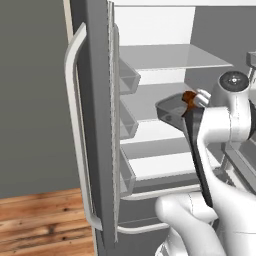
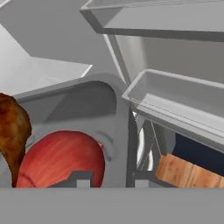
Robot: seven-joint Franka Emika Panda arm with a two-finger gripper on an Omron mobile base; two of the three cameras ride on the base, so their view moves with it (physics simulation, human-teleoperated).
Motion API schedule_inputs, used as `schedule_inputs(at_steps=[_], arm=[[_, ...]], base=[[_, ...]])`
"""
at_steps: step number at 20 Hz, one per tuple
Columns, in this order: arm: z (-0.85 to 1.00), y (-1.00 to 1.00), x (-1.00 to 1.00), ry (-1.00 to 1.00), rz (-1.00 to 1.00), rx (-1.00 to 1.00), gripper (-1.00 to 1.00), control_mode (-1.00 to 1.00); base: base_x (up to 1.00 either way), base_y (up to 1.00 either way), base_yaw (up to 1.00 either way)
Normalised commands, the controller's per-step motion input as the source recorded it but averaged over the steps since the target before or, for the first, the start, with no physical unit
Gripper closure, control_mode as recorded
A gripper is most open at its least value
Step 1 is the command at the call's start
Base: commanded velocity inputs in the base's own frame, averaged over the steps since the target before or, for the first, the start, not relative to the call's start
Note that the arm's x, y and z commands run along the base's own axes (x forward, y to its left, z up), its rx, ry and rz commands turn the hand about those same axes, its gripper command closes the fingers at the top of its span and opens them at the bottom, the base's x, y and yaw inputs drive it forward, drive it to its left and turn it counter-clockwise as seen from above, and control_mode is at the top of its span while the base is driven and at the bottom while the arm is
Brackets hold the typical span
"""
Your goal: Place the tupperware containing the chicken drumstick and onion meal in the microwave. Close the microwave door and press the start button to reheat the meal.
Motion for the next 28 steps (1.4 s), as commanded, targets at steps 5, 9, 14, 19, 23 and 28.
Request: schedule_inputs(at_steps=[5, 9, 14, 19, 23, 28], arm=[[-0.04, -0.03, -0.14, 0.0, 0.0, 0.04, 1.0, -1.0], [-0.03, -0.11, -0.08, -0.05, 0.0, 0.05, 1.0, -1.0], [-0.12, 0.0, -0.07, -0.07, 0.0, 0.03, 1.0, -1.0], [-0.22, 0.0, -0.11, -0.05, 0.01, 0.02, 1.0, -1.0], [-0.24, 0.0, -0.19, 0.0, 0.02, 0.0, 1.0, -1.0], [-0.06, 0.0, -0.26, 0.0, 0.02, 0.0, 1.0, -1.0]], base=[[0.0, 0.0, 0.0], [0.0, 0.0, 0.0], [0.0, 0.0, 0.0], [0.0, 0.0, 0.0], [0.0, 0.0, 0.0], [0.0, 0.0, 0.0]])
